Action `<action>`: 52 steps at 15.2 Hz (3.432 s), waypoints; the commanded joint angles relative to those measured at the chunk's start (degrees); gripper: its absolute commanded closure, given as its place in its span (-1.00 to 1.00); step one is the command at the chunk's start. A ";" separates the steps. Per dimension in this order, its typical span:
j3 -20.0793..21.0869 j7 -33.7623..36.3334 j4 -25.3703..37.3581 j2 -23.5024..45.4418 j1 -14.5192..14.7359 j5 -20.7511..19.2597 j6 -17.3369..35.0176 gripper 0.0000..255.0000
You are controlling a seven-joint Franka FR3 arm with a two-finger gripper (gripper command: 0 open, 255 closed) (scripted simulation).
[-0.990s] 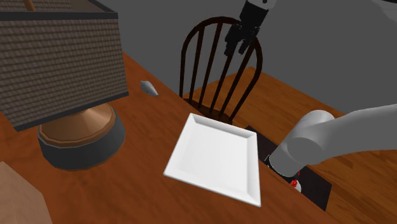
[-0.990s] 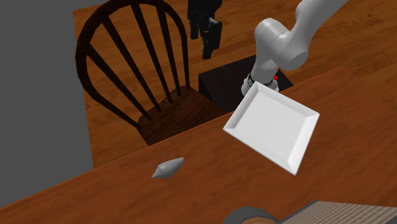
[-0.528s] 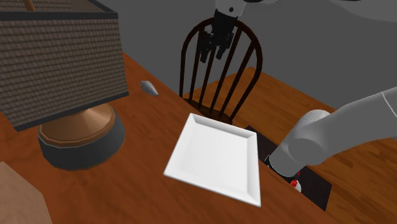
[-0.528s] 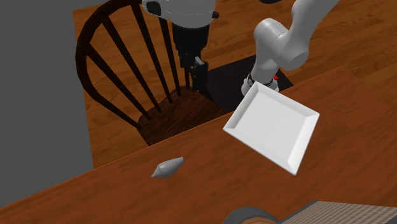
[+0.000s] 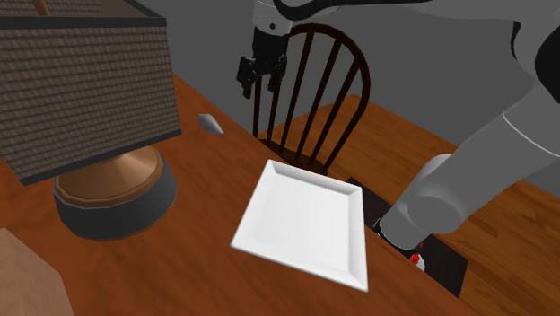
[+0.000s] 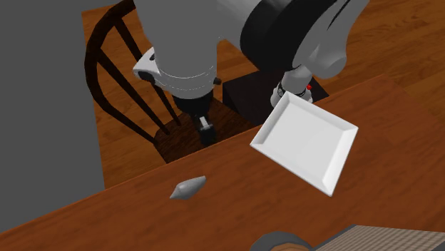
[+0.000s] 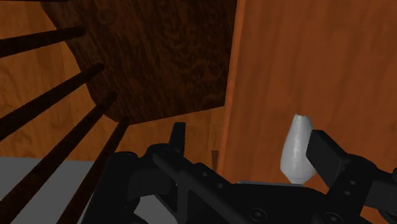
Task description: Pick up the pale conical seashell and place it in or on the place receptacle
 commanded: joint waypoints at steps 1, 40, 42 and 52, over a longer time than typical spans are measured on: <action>1.19 1.55 3.05 4.54 0.50 -1.00 0.83 -1.00; 4.46 9.08 19.61 27.76 5.45 -8.08 3.49 1.00; 4.51 9.01 20.73 27.44 5.45 -7.96 2.07 1.00; 4.70 8.76 27.35 26.63 5.61 -7.61 -5.31 1.00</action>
